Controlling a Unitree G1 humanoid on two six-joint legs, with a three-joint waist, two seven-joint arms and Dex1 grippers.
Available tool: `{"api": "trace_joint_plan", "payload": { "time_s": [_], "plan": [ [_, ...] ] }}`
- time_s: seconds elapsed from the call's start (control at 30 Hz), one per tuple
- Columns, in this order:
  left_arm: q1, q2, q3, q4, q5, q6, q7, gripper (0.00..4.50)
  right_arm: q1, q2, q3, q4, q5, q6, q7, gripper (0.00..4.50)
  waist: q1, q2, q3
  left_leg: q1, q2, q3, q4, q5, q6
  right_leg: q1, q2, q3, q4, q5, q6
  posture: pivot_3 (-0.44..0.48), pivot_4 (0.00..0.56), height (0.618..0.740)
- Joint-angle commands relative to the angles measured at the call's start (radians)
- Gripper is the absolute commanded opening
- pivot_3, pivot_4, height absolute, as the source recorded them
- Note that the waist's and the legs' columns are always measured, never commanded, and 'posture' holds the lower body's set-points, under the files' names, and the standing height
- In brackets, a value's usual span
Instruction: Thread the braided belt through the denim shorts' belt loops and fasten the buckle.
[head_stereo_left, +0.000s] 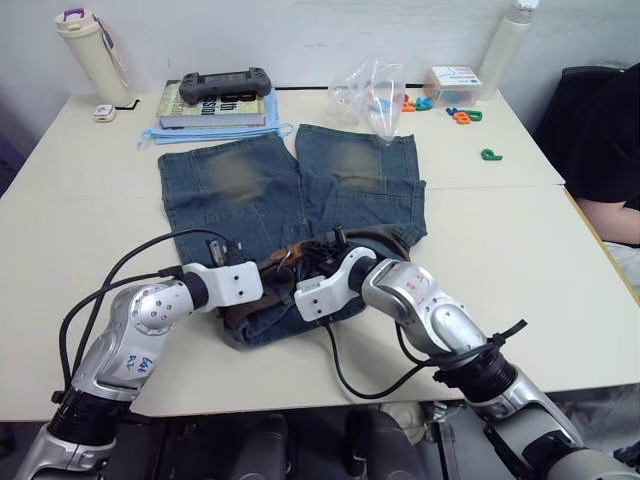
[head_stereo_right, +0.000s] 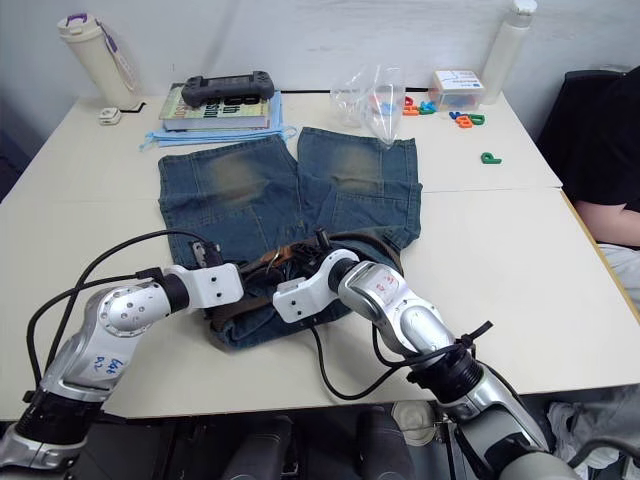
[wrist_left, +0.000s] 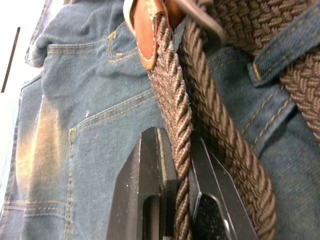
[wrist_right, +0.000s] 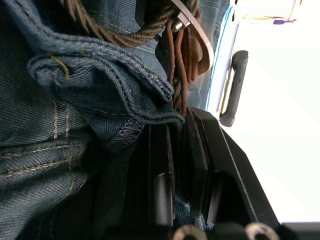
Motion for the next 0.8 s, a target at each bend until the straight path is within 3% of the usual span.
{"api": "trace_joint_plan", "payload": {
  "time_s": [0.03, 0.2, 0.33, 0.53, 0.8],
  "plan": [
    [0.012, 0.005, 0.003, -0.038, -0.015, -0.04, 0.0, 0.0, -0.02, 0.025, 0.022, -0.035, 0.026, -0.038, -0.014, 0.09, -0.001, 0.0, 0.0, 0.0, 0.0, 0.0, 0.0, 0.0, 0.0, 0.0, 0.0, 0.0, 0.0, 0.0, 0.0, 0.0, 0.15, 0.667],
    [0.064, 0.063, 0.061, -0.05, -0.036, -0.065, -0.022, 0.0, -0.018, 0.022, 0.013, -0.038, 0.017, -0.04, -0.03, 0.09, -0.008, 0.0, 0.0, 0.0, 0.0, 0.0, 0.0, 0.0, 0.0, -0.001, 0.0, 0.0, 0.001, 0.0, -0.001, 0.0, 0.15, 0.667],
    [0.053, 0.055, 0.06, -0.045, -0.043, -0.056, -0.011, 0.0, -0.018, 0.035, 0.021, -0.032, 0.018, -0.045, -0.036, 0.09, -0.008, 0.0, 0.0, 0.0, 0.0, 0.0, 0.0, 0.0, 0.0, -0.001, 0.0, 0.0, 0.001, -0.001, -0.001, 0.0, 0.15, 0.667],
    [0.013, -0.07, 0.011, -0.069, -0.053, 0.03, 0.012, 0.0, -0.015, 0.04, 0.022, -0.027, 0.03, -0.047, -0.029, 0.09, -0.003, 0.0, 0.0, 0.0, 0.0, 0.0, 0.001, 0.0, 0.0, -0.001, 0.0, 0.0, 0.002, -0.001, -0.001, 0.0, 0.15, 0.667],
    [-0.01, -0.141, -0.038, -0.037, -0.039, 0.038, 0.029, 0.0, -0.001, 0.036, 0.019, -0.037, 0.034, -0.043, -0.017, 0.09, 0.0, 0.0, 0.0, 0.0, 0.0, 0.0, 0.002, 0.0, 0.0, -0.001, 0.0, 0.0, 0.002, -0.001, 0.0, 0.0, 0.15, 0.667]
  ]
}}
